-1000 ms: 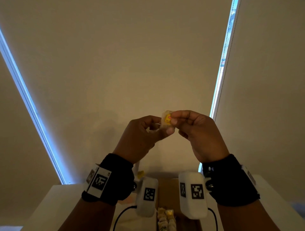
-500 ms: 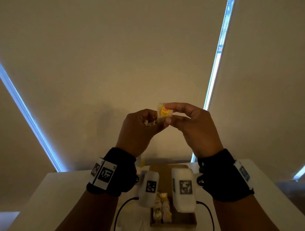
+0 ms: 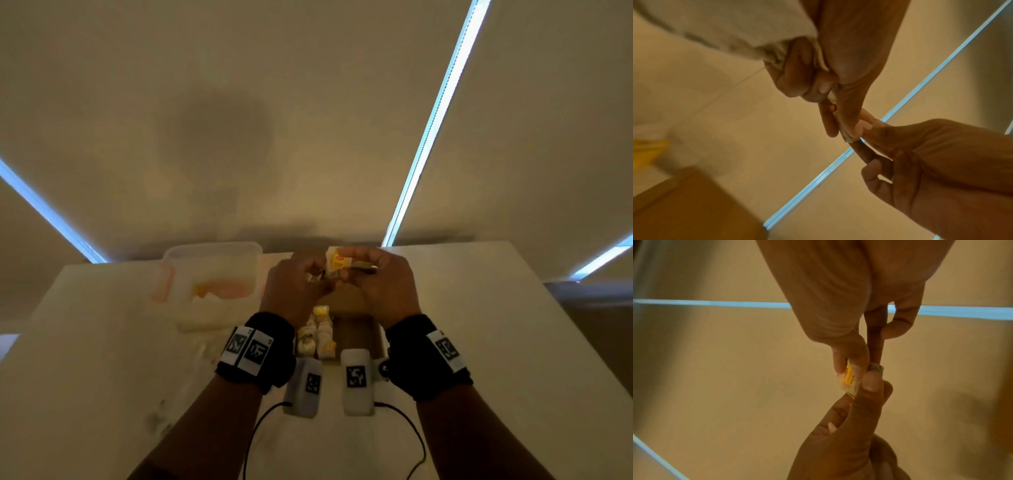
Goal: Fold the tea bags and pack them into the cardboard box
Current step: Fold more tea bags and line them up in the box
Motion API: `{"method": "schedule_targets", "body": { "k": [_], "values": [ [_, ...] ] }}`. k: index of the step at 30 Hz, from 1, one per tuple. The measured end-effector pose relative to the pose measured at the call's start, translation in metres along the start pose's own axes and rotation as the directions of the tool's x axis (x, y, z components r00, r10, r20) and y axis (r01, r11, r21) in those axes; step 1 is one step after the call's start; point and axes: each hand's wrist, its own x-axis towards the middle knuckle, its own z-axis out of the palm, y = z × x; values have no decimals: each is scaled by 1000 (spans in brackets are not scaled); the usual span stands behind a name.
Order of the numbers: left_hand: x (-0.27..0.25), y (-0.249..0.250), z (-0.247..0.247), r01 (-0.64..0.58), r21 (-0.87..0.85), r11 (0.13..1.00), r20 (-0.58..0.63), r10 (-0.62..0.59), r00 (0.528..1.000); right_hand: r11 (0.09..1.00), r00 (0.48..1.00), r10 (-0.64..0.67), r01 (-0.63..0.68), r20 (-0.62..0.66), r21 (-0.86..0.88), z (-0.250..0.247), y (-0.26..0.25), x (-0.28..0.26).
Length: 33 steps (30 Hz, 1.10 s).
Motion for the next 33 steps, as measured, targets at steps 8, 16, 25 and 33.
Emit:
{"method": "schedule_targets", "body": {
  "k": [8,16,25,33],
  "values": [
    [-38,-80,61,238,84,968,139,-248,959,960,976,216,-210,13,-185,31,113,-32],
    [-47,-119,96,321,274,907,297,-397,868,884,944,323,-324,-59,-337,43,182,-18],
    [-60,-145,121,186,507,841,343,-395,852,844,937,340,-340,-77,-415,66,235,12],
    [-58,-151,111,54,560,827,416,-337,845,833,925,378,-362,-49,-418,85,245,11]
  ]
}}
